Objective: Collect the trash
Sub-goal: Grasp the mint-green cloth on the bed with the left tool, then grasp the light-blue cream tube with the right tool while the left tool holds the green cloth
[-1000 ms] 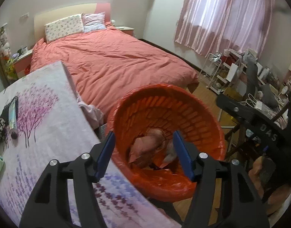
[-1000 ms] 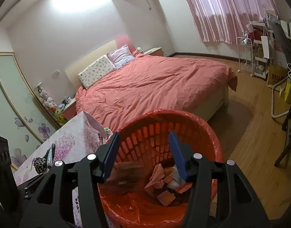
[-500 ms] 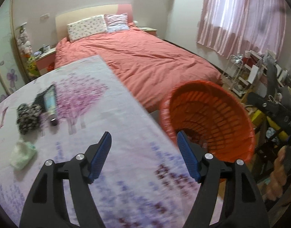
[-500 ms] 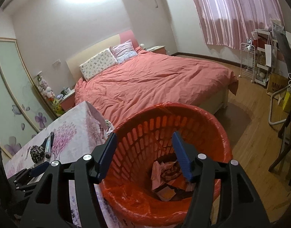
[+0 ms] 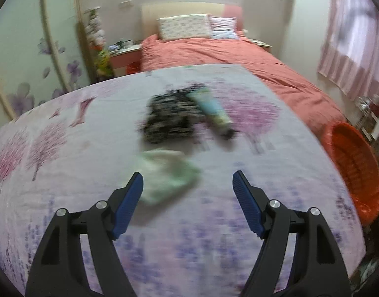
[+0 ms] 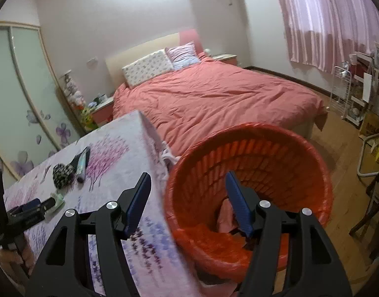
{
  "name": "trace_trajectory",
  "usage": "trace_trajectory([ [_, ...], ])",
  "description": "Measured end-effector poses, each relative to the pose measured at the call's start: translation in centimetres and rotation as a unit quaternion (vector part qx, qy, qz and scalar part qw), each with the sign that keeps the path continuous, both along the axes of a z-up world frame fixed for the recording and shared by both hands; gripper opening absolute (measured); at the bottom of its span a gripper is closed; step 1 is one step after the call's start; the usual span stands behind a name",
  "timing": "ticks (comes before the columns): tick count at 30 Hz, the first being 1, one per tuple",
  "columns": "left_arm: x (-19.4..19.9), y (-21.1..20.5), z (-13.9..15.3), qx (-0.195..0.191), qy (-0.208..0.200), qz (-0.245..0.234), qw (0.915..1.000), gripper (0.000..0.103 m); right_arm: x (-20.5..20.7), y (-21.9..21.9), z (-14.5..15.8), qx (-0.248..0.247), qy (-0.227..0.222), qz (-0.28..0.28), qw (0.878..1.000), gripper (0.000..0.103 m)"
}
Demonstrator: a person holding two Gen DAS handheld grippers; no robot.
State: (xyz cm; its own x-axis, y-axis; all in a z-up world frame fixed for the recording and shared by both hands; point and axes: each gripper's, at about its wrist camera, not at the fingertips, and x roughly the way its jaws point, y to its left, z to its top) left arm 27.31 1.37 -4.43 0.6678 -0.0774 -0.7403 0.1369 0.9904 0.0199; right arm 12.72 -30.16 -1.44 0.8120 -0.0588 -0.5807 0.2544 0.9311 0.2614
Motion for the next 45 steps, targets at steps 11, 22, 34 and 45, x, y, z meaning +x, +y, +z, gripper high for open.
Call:
trace_trajectory([
  [11, 3.8, 1.7, -2.8, 0.009, 0.045, 0.032, 0.9984, 0.072, 1.1, 3.4, -0.3, -0.01, 0.02, 0.034, 0.999, 0.063],
  [22, 4.1, 7.9, -2.4, 0.011, 0.041, 0.106, 0.9935, 0.024, 2.1, 6.3, 0.0, -0.015, 0.027, 0.063, 0.998, 0.063],
  [34, 3.2, 14.7, -2.5, 0.04, 0.032, 0.165, 0.9851, 0.037, 7.0, 14.4, -0.7, -0.042, 0.05, 0.126, 0.99, 0.063],
  [45, 3.4, 16.2, -3.0, -0.006, 0.035, 0.166, 0.9855, 0.04, 12.2, 20.5, -2.5, -0.064, 0.078, 0.14, 0.985, 0.063],
])
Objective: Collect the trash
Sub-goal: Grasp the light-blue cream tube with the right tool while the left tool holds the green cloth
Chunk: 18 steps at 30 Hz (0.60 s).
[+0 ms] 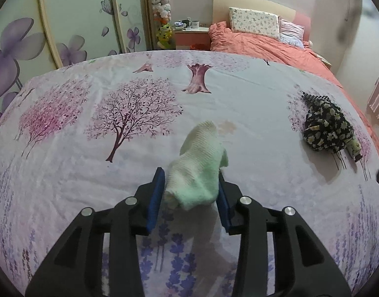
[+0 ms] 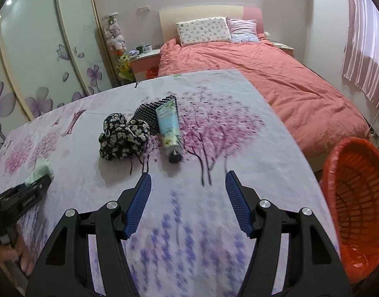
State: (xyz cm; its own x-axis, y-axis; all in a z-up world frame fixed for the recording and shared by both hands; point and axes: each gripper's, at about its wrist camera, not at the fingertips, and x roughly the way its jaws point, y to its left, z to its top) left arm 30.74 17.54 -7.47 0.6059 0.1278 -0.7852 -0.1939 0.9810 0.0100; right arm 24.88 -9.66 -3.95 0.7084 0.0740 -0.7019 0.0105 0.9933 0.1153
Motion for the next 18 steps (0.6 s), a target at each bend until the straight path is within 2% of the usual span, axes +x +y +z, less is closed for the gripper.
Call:
trace_trajectory([
  [12, 0.2, -0.3, -0.1, -0.008, 0.0, -0.008, 0.9999, 0.047, 3.7, 1.3, -1.1, -0.023, 0.004, -0.014, 1.0, 0.062],
  [18, 0.2, -0.3, -0.1, -0.008, 0.0, -0.009, 0.9999, 0.048, 5.8, 1.5, -1.0, -0.028, 0.01, -0.011, 0.999, 0.06],
])
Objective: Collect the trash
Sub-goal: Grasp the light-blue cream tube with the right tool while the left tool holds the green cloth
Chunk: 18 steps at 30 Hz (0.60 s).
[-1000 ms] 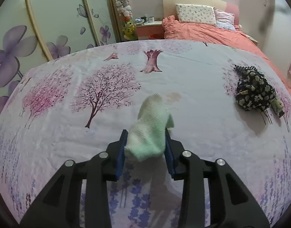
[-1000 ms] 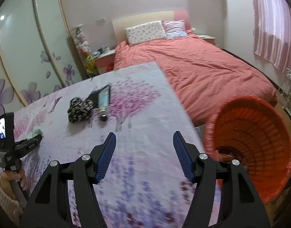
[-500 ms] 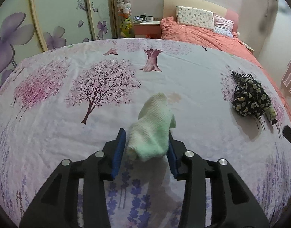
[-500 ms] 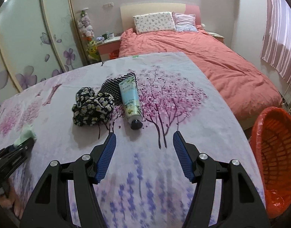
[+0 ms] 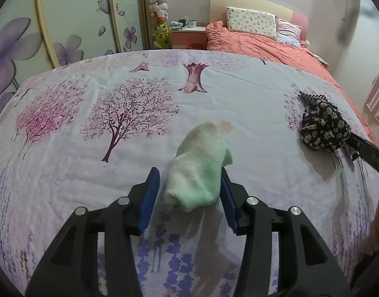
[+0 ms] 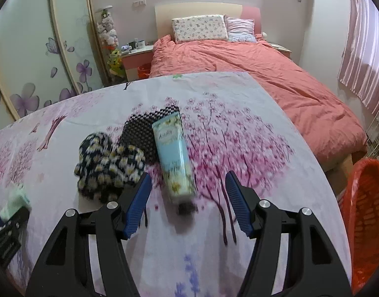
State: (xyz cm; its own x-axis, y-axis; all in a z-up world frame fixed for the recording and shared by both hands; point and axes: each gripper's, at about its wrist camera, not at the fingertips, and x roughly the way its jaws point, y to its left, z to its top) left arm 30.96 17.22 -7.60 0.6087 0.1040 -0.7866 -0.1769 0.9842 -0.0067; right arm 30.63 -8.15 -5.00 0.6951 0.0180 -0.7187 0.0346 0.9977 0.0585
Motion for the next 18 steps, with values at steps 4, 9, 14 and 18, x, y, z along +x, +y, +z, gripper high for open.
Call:
trace_trajectory([
  [4, 0.0, 0.0, 0.0, 0.0, 0.0, 0.0, 1.0, 0.048, 1.1, -0.1, -0.6, 0.01, 0.026, 0.0, 1.0, 0.052],
  [9, 0.0, 0.0, 0.0, -0.001, 0.0, 0.0, 1.0, 0.048, 0.7, -0.9, -0.8, 0.034, 0.032, 0.004, 0.999, 0.031],
  [14, 0.0, 0.0, 0.0, -0.003, -0.001, 0.0, 1.0, 0.048, -1.3, -1.7, -0.9, 0.044, 0.032, -0.006, 0.999, 0.029],
  [18, -0.1, 0.2, 0.0, -0.008, -0.002, -0.002, 1.0, 0.05, -3.3, -2.9, -1.0, 0.059, 0.03, -0.018, 0.998, 0.029],
])
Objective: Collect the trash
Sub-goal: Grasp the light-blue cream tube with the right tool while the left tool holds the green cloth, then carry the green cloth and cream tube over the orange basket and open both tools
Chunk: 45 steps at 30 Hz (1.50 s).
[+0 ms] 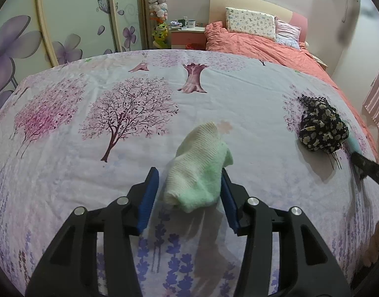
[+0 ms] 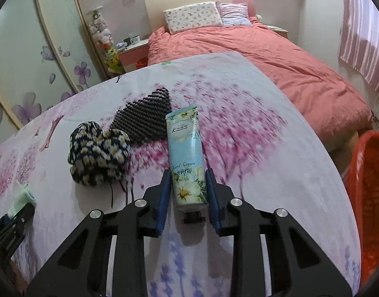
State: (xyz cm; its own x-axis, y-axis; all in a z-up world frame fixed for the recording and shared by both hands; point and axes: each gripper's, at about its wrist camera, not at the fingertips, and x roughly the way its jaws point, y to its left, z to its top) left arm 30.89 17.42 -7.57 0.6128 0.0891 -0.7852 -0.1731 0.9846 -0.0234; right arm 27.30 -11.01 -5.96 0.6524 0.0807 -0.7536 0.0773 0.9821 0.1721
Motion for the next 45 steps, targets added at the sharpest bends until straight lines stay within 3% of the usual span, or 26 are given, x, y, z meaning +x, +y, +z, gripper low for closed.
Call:
trace_trajectory([
  [15, -0.3, 0.9, 0.1, -0.03, -0.011, -0.006, 0.9995, 0.05, 0.3, -0.4, 0.2, 0.001, 0.002, -0.003, 1.0, 0.029],
  [16, -0.3, 0.7, 0.1, -0.02, -0.009, -0.005, 0.9997, 0.048, 0.2, -0.1, 0.2, -0.008, 0.003, 0.0, 1.0, 0.028],
  [18, -0.4, 0.6, 0.2, -0.013, -0.008, -0.008, 0.9998, 0.032, -0.3, -0.1, 0.3, -0.02, 0.004, 0.007, 1.0, 0.028],
  [19, -0.5, 0.6, 0.2, -0.014, -0.008, -0.011, 0.9998, 0.029, -0.6, -0.1, 0.3, -0.02, 0.003, 0.011, 1.0, 0.027],
  [25, -1.8, 0.5, 0.7, -0.032, -0.015, -0.02, 0.9992, 0.021, -3.0, -1.9, 0.6, 0.016, -0.003, 0.01, 1.0, 0.027],
  [36, -5.1, -3.7, 5.0, -0.03, -0.062, -0.067, 0.9954, 0.02, -7.2, -4.1, 3.9, 0.037, -0.058, 0.001, 0.998, 0.027],
  [45, -8.0, -9.7, 9.0, -0.05, -0.099, -0.136, 0.9844, 0.02, -12.0, -7.3, 7.1, 0.042, -0.117, -0.021, 0.992, 0.027],
])
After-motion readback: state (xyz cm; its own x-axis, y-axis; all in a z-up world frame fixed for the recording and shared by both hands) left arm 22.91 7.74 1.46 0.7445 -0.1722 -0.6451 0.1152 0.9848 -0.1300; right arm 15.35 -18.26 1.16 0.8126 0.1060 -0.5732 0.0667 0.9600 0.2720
